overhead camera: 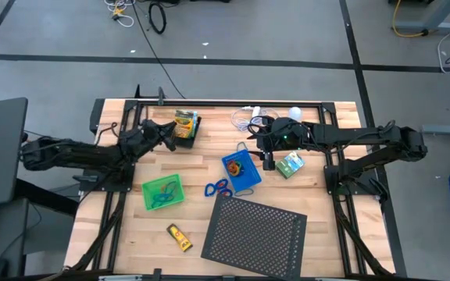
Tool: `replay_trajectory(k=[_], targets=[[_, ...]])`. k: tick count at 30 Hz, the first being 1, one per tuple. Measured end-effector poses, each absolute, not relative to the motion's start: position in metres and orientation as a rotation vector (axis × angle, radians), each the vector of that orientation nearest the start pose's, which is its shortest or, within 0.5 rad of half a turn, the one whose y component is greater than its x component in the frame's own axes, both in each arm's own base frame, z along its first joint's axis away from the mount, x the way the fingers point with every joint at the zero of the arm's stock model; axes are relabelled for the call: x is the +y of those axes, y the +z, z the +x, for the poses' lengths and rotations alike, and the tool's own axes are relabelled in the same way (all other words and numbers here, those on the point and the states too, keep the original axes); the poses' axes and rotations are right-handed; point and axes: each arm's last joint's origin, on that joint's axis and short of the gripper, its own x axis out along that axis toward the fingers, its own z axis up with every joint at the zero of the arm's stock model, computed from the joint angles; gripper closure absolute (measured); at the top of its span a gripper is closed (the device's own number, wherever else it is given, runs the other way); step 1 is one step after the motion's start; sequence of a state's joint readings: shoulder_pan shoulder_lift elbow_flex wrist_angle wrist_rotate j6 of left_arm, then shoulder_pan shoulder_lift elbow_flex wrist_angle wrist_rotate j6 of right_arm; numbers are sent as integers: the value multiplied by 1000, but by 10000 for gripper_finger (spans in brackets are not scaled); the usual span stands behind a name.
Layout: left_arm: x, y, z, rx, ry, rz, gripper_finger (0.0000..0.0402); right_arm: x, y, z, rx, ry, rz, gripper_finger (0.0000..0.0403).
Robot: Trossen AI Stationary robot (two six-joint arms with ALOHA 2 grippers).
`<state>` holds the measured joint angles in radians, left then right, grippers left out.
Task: Pick & Place Office Desk Supplies
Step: Put the yellow crayon box into the black bin
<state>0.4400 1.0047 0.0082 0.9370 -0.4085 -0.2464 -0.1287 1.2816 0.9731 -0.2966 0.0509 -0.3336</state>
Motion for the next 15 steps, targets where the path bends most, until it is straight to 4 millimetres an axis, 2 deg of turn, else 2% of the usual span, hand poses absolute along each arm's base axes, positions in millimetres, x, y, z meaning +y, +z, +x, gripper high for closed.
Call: replay_trajectory(k=[5, 11, 15], targets=[[83, 139, 142, -20, 871, -279, 401, -37, 284, 273, 628, -71, -302, 174], [92, 136, 160, 43, 871, -267, 401, -37, 284, 273, 628, -71, -303, 174], [95, 131, 165, 80, 905, -266, 401, -37, 284, 273, 628, -72, -296, 174]])
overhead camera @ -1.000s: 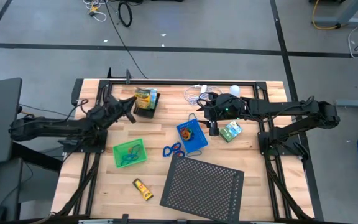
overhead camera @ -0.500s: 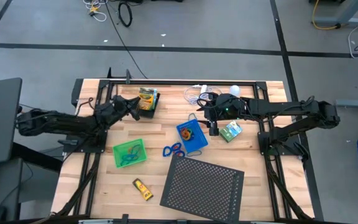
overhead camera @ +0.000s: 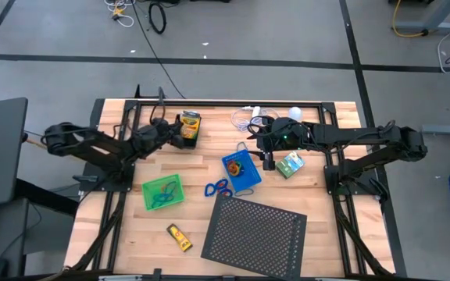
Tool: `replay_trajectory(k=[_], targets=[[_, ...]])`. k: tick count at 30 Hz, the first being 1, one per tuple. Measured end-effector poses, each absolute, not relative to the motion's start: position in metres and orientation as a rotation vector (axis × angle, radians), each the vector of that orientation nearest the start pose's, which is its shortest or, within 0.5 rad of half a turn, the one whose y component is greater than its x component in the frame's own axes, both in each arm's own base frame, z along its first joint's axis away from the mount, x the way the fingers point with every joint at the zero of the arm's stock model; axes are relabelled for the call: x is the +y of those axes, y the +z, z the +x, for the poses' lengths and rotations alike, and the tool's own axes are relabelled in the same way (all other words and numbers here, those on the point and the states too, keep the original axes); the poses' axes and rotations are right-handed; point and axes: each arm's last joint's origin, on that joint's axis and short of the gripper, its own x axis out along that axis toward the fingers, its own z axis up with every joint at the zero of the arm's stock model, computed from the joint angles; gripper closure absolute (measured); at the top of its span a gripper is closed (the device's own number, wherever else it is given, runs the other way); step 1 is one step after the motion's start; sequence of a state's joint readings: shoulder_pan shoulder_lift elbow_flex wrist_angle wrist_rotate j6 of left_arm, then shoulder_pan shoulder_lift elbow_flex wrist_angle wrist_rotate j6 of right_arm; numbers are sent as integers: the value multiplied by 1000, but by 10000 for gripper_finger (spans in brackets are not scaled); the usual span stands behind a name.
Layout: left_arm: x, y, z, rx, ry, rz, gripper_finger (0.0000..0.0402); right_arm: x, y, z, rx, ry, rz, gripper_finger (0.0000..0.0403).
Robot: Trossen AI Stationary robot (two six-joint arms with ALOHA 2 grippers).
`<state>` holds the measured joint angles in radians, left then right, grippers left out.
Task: Pick & Place Office Desk Supplies
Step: Put the yellow crayon box into the black bin, then put the green crayon box into the black bin
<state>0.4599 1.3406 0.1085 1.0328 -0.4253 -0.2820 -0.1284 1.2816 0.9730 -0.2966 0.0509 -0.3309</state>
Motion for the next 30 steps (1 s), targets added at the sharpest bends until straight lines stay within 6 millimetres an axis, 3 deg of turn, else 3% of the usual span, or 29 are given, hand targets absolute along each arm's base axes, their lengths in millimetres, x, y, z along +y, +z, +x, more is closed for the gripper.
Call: replay_trajectory(k=[17, 30], targets=[[94, 119, 161, 117, 965, -336, 389, -37, 284, 273, 629, -73, -294, 174], [94, 131, 164, 11, 910, -296, 261, -37, 284, 273, 636, -72, -291, 174]])
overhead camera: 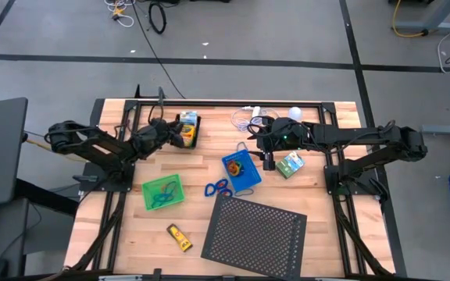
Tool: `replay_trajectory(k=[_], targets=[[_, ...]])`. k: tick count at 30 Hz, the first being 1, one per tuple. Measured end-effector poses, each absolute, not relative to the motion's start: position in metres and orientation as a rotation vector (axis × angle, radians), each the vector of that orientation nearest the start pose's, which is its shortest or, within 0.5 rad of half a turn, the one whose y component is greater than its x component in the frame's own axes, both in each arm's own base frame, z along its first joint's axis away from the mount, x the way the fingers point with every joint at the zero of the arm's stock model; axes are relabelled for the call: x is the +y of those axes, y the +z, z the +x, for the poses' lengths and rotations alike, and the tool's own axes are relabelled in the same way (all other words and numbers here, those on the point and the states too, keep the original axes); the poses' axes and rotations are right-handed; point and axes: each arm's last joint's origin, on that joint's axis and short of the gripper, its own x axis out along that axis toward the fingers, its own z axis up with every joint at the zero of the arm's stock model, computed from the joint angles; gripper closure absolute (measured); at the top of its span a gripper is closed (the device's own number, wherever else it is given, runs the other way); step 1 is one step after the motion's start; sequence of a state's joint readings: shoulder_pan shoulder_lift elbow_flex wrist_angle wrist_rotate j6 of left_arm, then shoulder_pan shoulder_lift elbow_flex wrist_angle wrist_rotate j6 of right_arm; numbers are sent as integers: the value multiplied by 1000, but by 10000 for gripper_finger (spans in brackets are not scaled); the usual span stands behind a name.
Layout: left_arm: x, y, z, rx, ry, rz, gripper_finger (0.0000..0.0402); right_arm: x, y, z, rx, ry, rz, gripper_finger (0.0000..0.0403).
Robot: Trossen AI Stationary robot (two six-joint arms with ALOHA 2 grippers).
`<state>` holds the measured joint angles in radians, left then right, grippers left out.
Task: Pick & Place Office Desk Supplies
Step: Put the green crayon box into the black bin
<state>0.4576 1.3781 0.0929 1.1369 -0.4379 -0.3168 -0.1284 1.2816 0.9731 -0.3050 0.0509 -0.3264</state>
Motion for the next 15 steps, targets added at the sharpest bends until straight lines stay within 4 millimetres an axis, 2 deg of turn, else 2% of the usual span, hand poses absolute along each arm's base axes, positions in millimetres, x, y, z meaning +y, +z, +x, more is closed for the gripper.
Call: replay_trajectory(k=[6, 11, 15], targets=[[92, 149, 168, -135, 721, -226, 222, -37, 284, 273, 636, -71, -295, 174], [86, 153, 171, -145, 586, -187, 228, -37, 284, 273, 637, -71, -295, 174], [73, 155, 177, -124, 413, -118, 238, -37, 284, 273, 637, -71, -294, 174]])
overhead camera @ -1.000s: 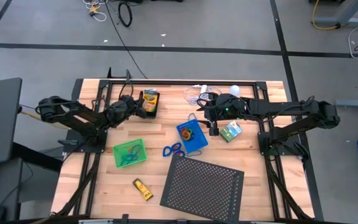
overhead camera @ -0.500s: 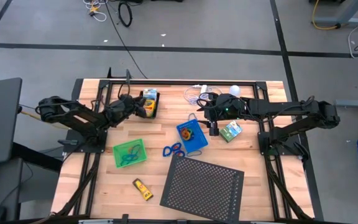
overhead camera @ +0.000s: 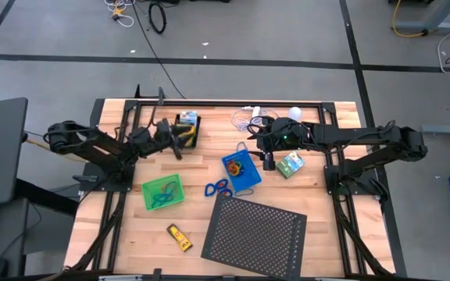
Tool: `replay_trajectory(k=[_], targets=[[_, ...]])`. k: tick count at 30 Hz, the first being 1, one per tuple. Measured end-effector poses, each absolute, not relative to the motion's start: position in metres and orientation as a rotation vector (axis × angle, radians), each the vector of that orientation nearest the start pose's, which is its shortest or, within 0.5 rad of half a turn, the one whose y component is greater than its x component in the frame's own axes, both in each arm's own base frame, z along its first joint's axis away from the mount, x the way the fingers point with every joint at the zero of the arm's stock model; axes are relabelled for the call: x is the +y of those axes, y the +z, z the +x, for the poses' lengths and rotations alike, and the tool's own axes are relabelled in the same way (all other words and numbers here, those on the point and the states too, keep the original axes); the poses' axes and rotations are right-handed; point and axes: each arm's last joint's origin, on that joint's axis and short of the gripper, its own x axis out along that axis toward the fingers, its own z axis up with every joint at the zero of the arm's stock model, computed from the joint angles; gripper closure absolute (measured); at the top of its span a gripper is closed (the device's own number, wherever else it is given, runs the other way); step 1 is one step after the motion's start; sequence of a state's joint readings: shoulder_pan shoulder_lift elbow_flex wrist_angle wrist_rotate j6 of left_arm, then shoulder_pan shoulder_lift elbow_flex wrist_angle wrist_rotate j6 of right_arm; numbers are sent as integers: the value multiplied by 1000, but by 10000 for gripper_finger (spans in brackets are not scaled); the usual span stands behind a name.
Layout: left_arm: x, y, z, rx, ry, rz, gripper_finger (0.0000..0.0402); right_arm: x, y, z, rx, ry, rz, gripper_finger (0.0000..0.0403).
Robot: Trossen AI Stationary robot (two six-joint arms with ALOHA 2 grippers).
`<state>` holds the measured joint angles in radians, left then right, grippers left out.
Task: Pick & Place Office Desk Supplies
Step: Put the green crayon box into the black bin
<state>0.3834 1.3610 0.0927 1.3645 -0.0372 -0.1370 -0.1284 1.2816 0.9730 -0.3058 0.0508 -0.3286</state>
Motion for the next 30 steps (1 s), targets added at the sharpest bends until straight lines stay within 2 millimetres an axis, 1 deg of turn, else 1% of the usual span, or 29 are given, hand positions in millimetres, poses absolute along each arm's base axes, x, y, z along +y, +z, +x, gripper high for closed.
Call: replay_trajectory(k=[3, 5, 7, 9, 12, 15, 20, 24, 28, 30], targets=[[59, 162, 183, -138, 305, -38, 242, -37, 284, 273, 636, -71, -294, 174], [51, 170, 187, -172, 261, 15, 243, -37, 284, 273, 628, -73, -293, 174], [46, 179, 194, -201, 231, 56, 244, -37, 285, 274, 613, -71, -275, 174], [44, 185, 201, -193, 213, 81, 244, -35, 283, 273, 632, -41, -227, 174], [42, 186, 212, -105, 203, 117, 244, -33, 271, 263, 789, -19, -153, 174], [43, 186, 220, -38, 195, 141, 244, -34, 262, 252, 936, -85, -101, 174], [43, 191, 223, -60, 166, 148, 244, -32, 252, 235, 1133, -166, 42, 174], [43, 191, 223, -58, 167, 150, 244, -33, 247, 220, 1284, -253, 108, 174], [43, 191, 223, -58, 166, 156, 244, -42, 244, 206, 1401, -381, 197, 174], [43, 191, 223, -55, 166, 158, 244, -49, 244, 201, 1428, -430, 255, 174]])
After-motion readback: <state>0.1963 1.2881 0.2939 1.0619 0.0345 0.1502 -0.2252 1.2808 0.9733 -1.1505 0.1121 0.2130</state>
